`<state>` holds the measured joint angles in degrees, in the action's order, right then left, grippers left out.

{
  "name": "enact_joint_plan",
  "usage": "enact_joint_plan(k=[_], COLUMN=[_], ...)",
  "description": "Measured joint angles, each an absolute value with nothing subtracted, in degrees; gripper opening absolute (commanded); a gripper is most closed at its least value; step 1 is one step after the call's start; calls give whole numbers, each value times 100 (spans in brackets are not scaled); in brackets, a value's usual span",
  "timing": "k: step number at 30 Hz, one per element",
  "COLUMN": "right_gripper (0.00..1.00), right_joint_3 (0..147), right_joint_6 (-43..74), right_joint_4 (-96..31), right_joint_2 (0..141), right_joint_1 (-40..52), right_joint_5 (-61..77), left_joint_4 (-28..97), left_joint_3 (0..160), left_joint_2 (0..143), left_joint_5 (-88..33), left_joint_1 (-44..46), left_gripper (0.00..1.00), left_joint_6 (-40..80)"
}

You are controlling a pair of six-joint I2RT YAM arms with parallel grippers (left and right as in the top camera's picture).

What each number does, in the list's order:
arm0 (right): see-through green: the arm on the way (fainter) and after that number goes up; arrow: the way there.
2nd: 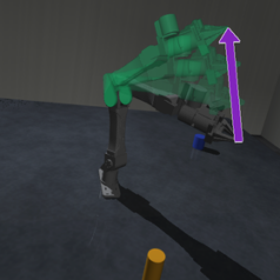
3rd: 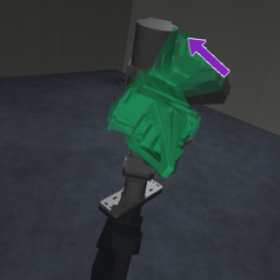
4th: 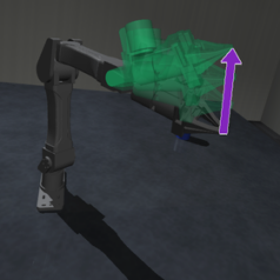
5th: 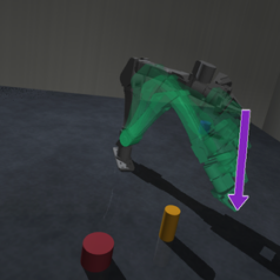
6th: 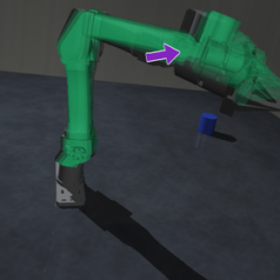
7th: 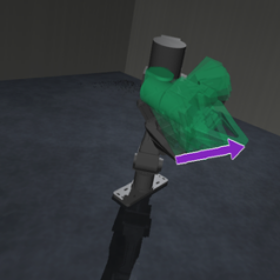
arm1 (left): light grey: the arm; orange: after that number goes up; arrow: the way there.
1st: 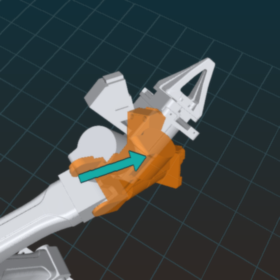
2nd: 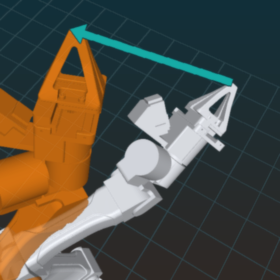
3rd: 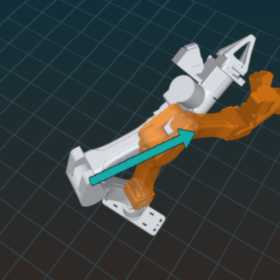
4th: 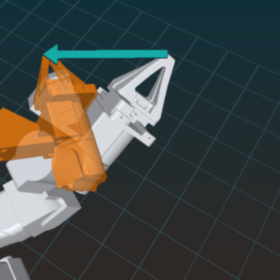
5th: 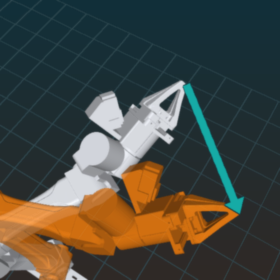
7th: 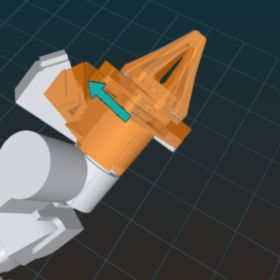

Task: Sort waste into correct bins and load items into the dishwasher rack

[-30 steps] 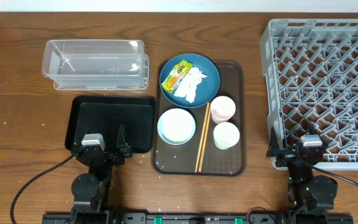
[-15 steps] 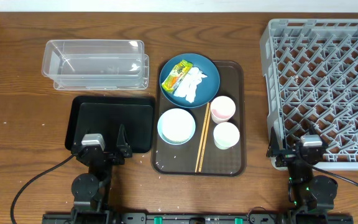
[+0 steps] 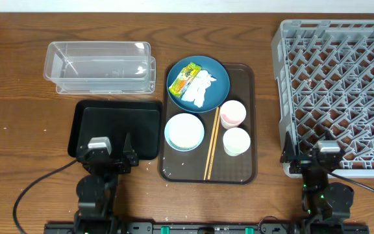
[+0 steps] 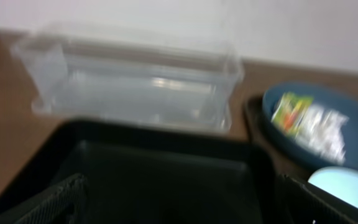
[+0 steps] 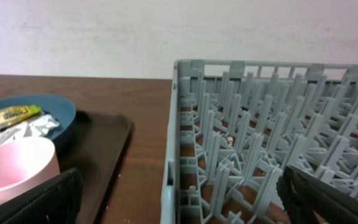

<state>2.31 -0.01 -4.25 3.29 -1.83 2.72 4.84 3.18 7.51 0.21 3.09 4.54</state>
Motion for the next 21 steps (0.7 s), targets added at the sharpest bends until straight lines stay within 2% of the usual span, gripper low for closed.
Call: enact_joint_plan(k=[9, 18, 21], right_gripper=[99, 99, 99], right_joint_3=[1699, 3763, 4324], right_joint_6=[45, 71, 82], right_joint_4=[-840, -2574, -3070], right_joint_2=[2294, 5052, 5741], right_joint_1=[-183, -180, -180], right_joint_5=[183, 158, 165], left_joint_4=[1739, 4456, 4967], left_joint_3=[2349, 5024, 5511], left_joint_2=[3308, 5863, 6346], left_joint_5=[21, -314, -405], left_joint_1=[305, 305, 305], left_gripper=[98, 98, 98], left_joint_6=[489, 491, 491])
